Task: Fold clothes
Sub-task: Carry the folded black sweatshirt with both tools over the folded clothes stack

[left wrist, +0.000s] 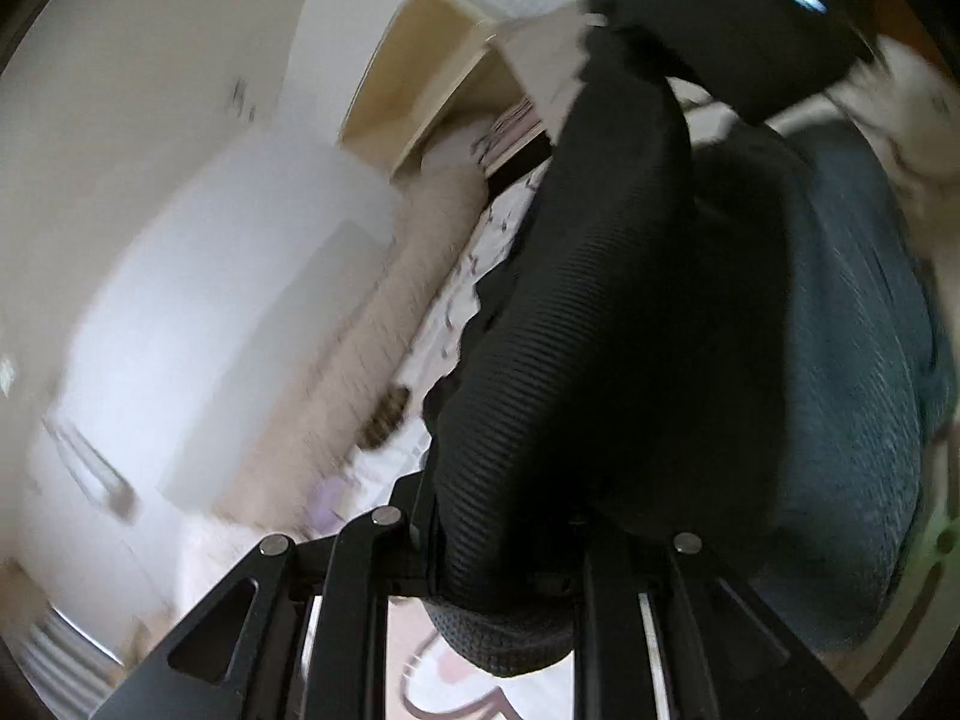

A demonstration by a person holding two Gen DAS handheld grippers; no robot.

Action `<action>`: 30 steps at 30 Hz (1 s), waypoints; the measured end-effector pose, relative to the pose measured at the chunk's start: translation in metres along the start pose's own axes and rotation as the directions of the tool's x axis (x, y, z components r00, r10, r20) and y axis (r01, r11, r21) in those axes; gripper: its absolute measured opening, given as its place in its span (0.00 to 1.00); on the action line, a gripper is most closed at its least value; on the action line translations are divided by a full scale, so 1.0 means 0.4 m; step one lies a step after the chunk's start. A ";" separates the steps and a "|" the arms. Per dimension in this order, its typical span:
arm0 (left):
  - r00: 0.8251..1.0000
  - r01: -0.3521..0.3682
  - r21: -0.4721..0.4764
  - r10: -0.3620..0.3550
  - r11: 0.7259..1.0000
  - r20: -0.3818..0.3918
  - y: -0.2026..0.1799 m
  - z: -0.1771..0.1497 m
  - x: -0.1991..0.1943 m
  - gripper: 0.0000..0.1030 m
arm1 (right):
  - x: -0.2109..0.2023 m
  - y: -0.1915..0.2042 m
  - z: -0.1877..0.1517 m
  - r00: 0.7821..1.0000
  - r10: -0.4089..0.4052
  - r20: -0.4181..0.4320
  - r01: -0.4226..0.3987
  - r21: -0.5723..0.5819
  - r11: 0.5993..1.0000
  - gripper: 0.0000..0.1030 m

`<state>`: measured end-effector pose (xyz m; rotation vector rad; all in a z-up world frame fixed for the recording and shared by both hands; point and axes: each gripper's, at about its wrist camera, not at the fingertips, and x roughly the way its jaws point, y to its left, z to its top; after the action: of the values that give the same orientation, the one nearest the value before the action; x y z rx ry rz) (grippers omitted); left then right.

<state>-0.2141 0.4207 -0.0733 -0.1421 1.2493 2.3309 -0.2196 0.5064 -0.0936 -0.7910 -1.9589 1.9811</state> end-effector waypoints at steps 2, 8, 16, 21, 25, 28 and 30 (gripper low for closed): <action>0.999 -0.022 -0.006 0.022 1.000 0.033 -0.004 0.016 -0.034 0.18 | -0.034 -0.018 -0.021 1.000 -0.007 0.011 0.007 0.011 1.000 0.09; 1.000 0.002 0.075 -0.004 0.997 0.028 -0.059 0.008 -0.093 0.18 | -0.083 0.057 -0.090 0.991 0.133 -0.016 -0.134 -0.099 0.986 0.09; 1.000 0.018 0.216 -0.022 0.976 0.018 -0.161 -0.064 -0.105 0.18 | -0.072 0.149 -0.115 0.980 0.188 -0.058 -0.195 -0.160 0.968 0.09; 0.997 0.052 0.243 -0.064 0.969 0.042 -0.169 -0.078 -0.147 0.25 | -0.092 0.128 -0.130 0.979 0.193 -0.062 -0.201 -0.166 0.966 0.49; 0.992 0.114 0.194 -0.124 0.974 0.036 -0.117 -0.082 -0.166 0.57 | -0.105 0.063 -0.162 0.962 0.252 -0.105 -0.261 -0.081 0.962 0.84; 0.981 0.192 0.084 -0.193 0.978 -0.003 -0.043 -0.092 -0.191 0.58 | -0.100 0.000 -0.202 0.914 0.366 -0.176 -0.369 0.013 0.929 0.84; 0.976 0.217 -0.006 -0.217 0.976 -0.005 -0.004 -0.087 -0.208 0.58 | -0.087 -0.084 -0.225 0.868 0.462 -0.180 -0.432 0.185 0.883 0.84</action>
<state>-0.1450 0.3628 -0.0684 -0.2730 1.1682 2.1475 -0.1496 0.5662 -0.0494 -1.4688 -1.5917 2.1261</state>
